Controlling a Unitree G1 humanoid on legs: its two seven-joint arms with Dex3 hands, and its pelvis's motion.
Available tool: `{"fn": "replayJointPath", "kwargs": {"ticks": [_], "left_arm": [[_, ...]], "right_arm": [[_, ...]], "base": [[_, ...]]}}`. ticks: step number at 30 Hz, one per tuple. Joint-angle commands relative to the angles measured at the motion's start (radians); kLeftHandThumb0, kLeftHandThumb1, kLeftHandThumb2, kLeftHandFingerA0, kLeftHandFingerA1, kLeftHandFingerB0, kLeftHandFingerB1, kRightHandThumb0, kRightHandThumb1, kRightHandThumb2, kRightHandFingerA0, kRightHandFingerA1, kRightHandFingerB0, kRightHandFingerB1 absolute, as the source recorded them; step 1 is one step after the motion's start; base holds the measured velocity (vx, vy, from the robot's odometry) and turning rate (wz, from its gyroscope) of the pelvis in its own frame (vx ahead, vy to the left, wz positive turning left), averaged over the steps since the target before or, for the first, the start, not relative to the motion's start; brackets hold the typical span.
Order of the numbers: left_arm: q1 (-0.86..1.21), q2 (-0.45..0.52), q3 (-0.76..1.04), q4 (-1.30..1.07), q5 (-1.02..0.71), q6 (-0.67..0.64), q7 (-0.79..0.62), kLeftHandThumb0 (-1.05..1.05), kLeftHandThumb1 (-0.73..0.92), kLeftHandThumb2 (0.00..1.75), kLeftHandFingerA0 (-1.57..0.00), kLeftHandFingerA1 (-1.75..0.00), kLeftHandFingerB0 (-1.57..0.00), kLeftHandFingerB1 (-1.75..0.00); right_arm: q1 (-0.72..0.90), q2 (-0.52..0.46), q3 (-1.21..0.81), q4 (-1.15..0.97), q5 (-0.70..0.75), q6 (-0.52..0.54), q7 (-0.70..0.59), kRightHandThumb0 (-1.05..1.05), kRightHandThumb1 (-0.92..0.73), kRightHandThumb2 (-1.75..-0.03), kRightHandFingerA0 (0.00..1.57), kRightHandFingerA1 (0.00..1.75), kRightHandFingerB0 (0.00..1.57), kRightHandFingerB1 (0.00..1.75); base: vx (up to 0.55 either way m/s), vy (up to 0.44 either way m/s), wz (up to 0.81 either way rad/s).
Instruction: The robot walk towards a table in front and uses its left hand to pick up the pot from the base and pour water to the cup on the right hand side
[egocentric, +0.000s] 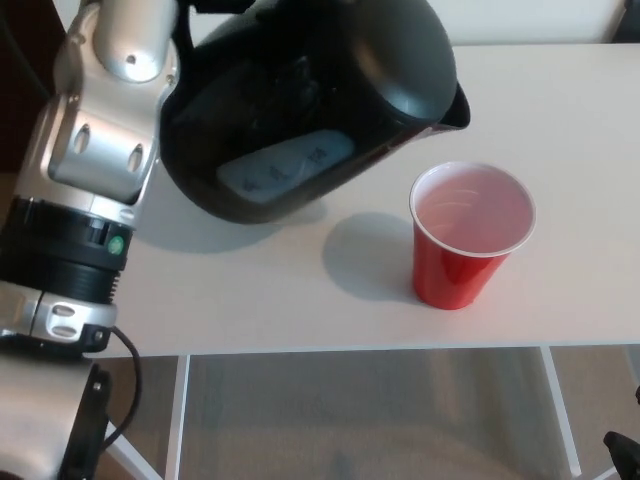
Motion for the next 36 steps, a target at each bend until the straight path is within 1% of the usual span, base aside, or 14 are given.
{"fn": "replayJointPath", "kwargs": {"ticks": [1,4,7,8,10,11,13,14,18,26,29,30,35,36], "left_arm": [[-0.048,0.018,-0.006,-0.037,0.039,-0.066,0.02,-0.15,0.57,0.54,-0.82,-1.75,-0.61,-1.75],[-0.057,0.024,-0.028,-0.04,0.067,-0.099,0.025,-0.16,0.56,0.55,-0.88,-1.75,-0.68,-1.69],[-0.061,0.028,-0.036,-0.042,0.074,-0.102,0.019,-0.16,0.56,0.54,-0.88,-1.75,-0.68,-1.69],[-0.063,0.039,-0.054,-0.044,0.095,-0.112,0.017,-0.26,0.53,0.63,-1.03,-1.56,-0.83,-1.36],[-0.065,0.047,-0.068,-0.049,0.108,-0.113,0.011,-0.27,0.54,0.62,-1.02,-1.58,-0.81,-1.39],[-0.066,0.051,-0.075,-0.05,0.114,-0.121,0.01,-0.2,0.55,0.58,-0.98,-1.61,-0.81,-1.48],[-0.067,0.054,-0.079,-0.05,0.115,-0.125,0.011,-0.2,0.55,0.58,-0.98,-1.61,-0.81,-1.48],[-0.07,0.062,-0.095,-0.035,0.137,-0.179,0.038,-0.18,0.56,0.54,-0.91,-1.75,-0.66,-1.68],[-0.072,0.077,-0.116,-0.02,0.171,-0.25,0.066,-0.15,0.57,0.54,-0.83,-1.75,-0.6,-1.75],[-0.082,0.14,-0.188,0.018,0.274,-0.397,0.121,-0.2,0.59,0.56,-0.85,-1.75,-0.63,-1.75],[-0.086,0.145,-0.193,0.028,0.279,-0.414,0.127,-0.2,0.59,0.56,-0.85,-1.75,-0.63,-1.75],[-0.098,0.155,-0.21,0.044,0.308,-0.441,0.15,-0.23,0.58,0.56,-0.85,-1.75,-0.65,-1.74],[-0.116,0.168,-0.236,0.076,0.354,-0.476,0.199,-0.23,0.59,0.57,-0.86,-1.75,-0.64,-1.75],[-0.137,0.183,-0.258,0.107,0.384,-0.518,0.225,-0.21,0.59,0.57,-0.87,-1.75,-0.63,-1.75]], "right_arm": [[-0.007,-0.019,0.001,0.007,-0.011,-0.014,0.001,-0.05,-0.52,-0.93,0.32,0.57,0.22,0.52],[-0.005,-0.02,0.005,0.001,-0.015,-0.018,0.003,-0.06,-0.51,-0.92,0.3,0.57,0.23,0.52],[-0.008,-0.019,0.007,0.0,-0.018,-0.018,-0.002,-0.06,-0.5,-0.92,0.31,0.57,0.24,0.53],[-0.011,-0.019,0.007,-0.002,-0.019,-0.019,-0.002,-0.09,-0.72,-0.61,0.41,0.46,0.35,0.4],[-0.013,-0.02,0.009,-0.005,-0.022,-0.018,-0.004,-0.09,-0.72,-0.61,0.41,0.46,0.35,0.4],[-0.015,-0.018,0.006,-0.008,-0.015,-0.011,-0.002,-0.07,-0.73,-0.61,0.41,0.45,0.34,0.4],[-0.016,-0.018,0.005,-0.01,-0.013,-0.008,-0.001,-0.07,-0.73,-0.61,0.41,0.45,0.34,0.4],[-0.02,-0.019,0.006,-0.013,-0.012,-0.011,0.004,-0.05,-0.52,-0.93,0.27,0.56,0.18,0.51],[-0.019,-0.015,0.005,-0.026,-0.013,-0.006,-0.007,-0.04,-0.51,-0.93,0.32,0.58,0.2,0.51],[-0.027,-0.018,0.003,-0.014,-0.01,-0.01,0.002,-0.04,-0.51,-0.93,0.34,0.59,0.17,0.5],[-0.027,-0.018,0.004,-0.015,-0.013,-0.009,-0.002,-0.04,-0.51,-0.93,0.34,0.59,0.17,0.5],[-0.029,-0.019,0.004,-0.009,-0.015,-0.016,-0.002,-0.05,-0.5,-0.92,0.29,0.57,0.19,0.51],[-0.03,-0.016,-0.005,-0.011,0.003,-0.012,0.012,-0.04,-0.5,-0.92,0.32,0.59,0.21,0.53],[-0.029,-0.019,0.007,-0.021,-0.019,-0.015,-0.004,-0.05,-0.51,-0.93,0.31,0.58,0.21,0.52]], "base": [[0.0,0.0,0.0],[0.0,0.0,0.0],[0.0,0.0,0.0],[0.0,0.0,0.0],[0.0,0.0,0.0],[0.0,0.0,0.0],[0.0,0.0,0.0],[0.0,0.0,0.0],[0.0,0.0,0.0],[0.0,0.0,0.0],[0.0,0.0,0.0],[0.0,0.0,0.0],[0.0,0.0,0.0],[0.0,0.0,0.0]]}}
